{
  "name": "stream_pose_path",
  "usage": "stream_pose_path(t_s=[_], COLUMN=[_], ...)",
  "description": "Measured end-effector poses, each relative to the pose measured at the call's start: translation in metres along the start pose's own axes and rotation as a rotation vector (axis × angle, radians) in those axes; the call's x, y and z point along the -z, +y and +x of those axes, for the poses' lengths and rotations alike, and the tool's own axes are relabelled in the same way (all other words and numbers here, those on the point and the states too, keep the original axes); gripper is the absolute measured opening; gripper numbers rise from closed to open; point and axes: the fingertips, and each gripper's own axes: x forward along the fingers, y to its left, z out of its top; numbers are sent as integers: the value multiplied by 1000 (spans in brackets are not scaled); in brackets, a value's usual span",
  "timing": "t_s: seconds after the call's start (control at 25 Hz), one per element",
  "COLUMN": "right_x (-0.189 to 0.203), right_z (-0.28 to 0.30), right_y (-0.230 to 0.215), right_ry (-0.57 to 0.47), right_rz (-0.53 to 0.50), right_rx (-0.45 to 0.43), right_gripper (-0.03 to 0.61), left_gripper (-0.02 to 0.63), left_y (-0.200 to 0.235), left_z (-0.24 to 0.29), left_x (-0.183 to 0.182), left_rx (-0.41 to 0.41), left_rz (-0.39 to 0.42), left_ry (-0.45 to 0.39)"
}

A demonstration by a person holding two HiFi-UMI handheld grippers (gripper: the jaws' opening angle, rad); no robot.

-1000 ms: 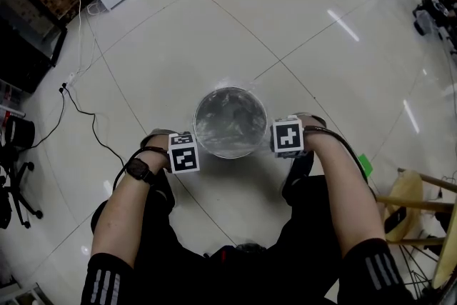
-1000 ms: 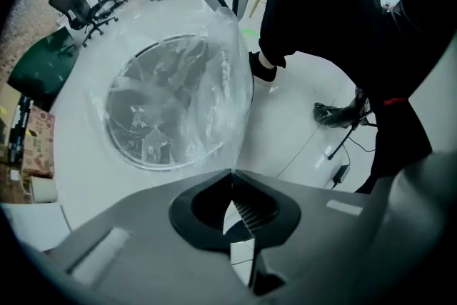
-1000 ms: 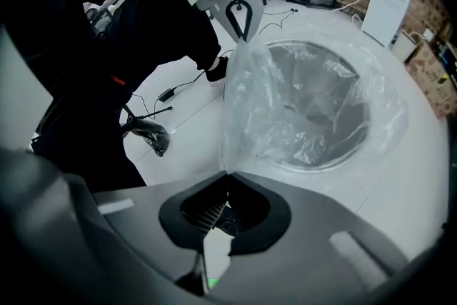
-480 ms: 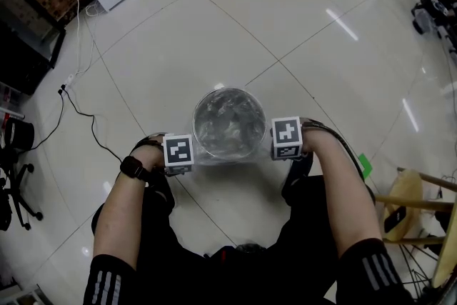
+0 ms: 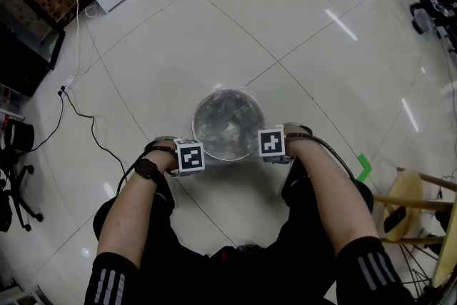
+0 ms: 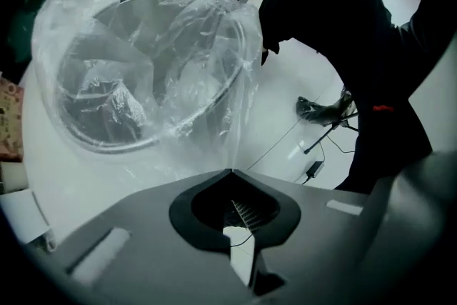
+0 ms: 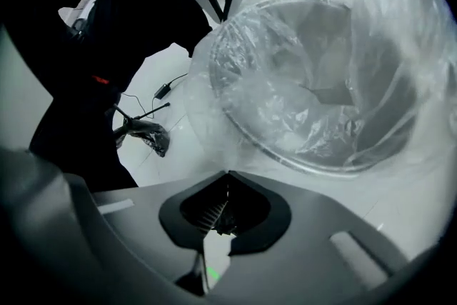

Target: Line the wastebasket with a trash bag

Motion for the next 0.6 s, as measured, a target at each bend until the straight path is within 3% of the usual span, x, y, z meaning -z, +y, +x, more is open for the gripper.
stream_pose_path(t_s=[0.28,0.36,0.44,0.6], right_x=[9,9,5,8], right_z=[5,3,-1,-29], right_y=[-35,-35,-29,-9], right_ry=[52,63,32,2], right_rz=[43,29,24,41], right_rx=[135,137,97,1], right_gripper=[12,31,103,127], left_gripper=[9,27,59,111], left_y=[47,48,44,41], left_z=[4,6,3,-25], left_x=[-10,-10,-9,-7], left_rx=[-223,-221,-182,-124], left_rz=[3,-2,-13,-50], left_ry=[-1,-4,-15,-78])
